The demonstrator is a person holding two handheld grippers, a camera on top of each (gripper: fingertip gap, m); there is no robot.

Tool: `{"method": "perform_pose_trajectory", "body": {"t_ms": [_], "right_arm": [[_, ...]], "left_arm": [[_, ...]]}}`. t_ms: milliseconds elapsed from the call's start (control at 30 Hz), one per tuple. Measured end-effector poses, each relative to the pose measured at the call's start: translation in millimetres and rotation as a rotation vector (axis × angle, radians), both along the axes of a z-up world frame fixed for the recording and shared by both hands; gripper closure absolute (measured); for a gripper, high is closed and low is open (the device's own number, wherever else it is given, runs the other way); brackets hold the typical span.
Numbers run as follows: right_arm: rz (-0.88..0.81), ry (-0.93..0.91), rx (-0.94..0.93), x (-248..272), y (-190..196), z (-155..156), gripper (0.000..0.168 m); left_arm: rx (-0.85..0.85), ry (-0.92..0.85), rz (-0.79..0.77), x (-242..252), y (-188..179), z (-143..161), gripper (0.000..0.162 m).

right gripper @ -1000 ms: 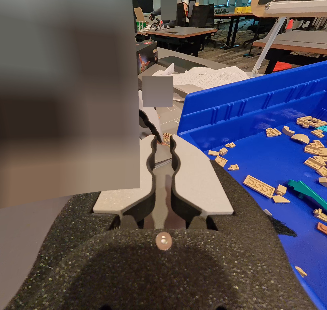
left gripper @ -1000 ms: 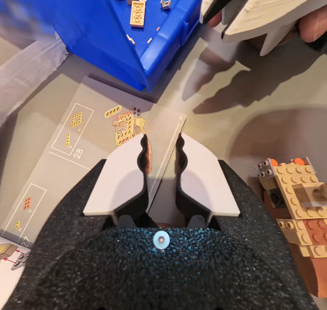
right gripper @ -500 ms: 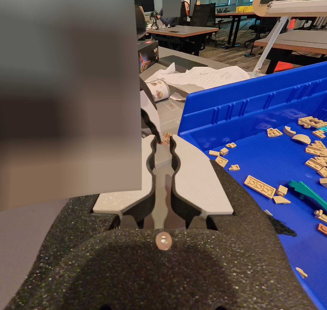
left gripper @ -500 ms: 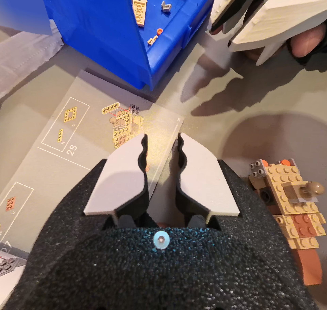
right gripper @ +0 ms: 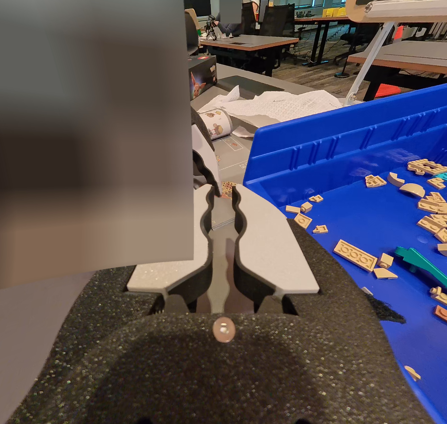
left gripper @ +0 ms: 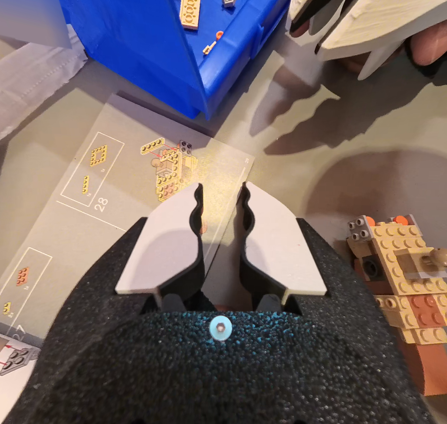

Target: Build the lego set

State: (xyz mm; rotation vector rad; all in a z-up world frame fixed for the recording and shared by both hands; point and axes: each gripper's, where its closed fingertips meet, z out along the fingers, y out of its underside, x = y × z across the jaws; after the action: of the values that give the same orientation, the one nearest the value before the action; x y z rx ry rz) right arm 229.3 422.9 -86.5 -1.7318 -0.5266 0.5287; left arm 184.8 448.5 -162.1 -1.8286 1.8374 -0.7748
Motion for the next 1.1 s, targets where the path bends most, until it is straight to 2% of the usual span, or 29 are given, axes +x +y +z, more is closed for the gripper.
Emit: {"method": "perform_pose_trajectory", "body": {"t_ms": [167,367,600,733,833,933,1100], "right_arm": [[0.000,-0.001,0.000,0,0,0,0.155],[0.001,-0.006,0.000,0,0,0,0.155],[0.002,-0.018,-0.001,-1,0,-1,0.155],[0.003,-0.020,-0.004,-1,0,-2,0.155],[0.003,-0.020,-0.004,-1,0,-2,0.155],[0.003,-0.022,-0.005,-2,0,-2,0.155],[0.003,-0.023,-0.006,-2,-1,-2,0.155]], "left_arm": [[0.029,0.008,-0.005,0,1,0,0.132],[0.154,0.014,-0.021,2,6,3,0.129],[0.104,0.035,0.037,8,16,0,0.119],[0.111,0.031,0.040,9,15,-1,0.119],[0.086,0.023,0.037,9,13,-2,0.124],[0.085,0.024,0.018,9,11,-2,0.146],[0.093,0.028,0.022,8,12,-1,0.144]]}}
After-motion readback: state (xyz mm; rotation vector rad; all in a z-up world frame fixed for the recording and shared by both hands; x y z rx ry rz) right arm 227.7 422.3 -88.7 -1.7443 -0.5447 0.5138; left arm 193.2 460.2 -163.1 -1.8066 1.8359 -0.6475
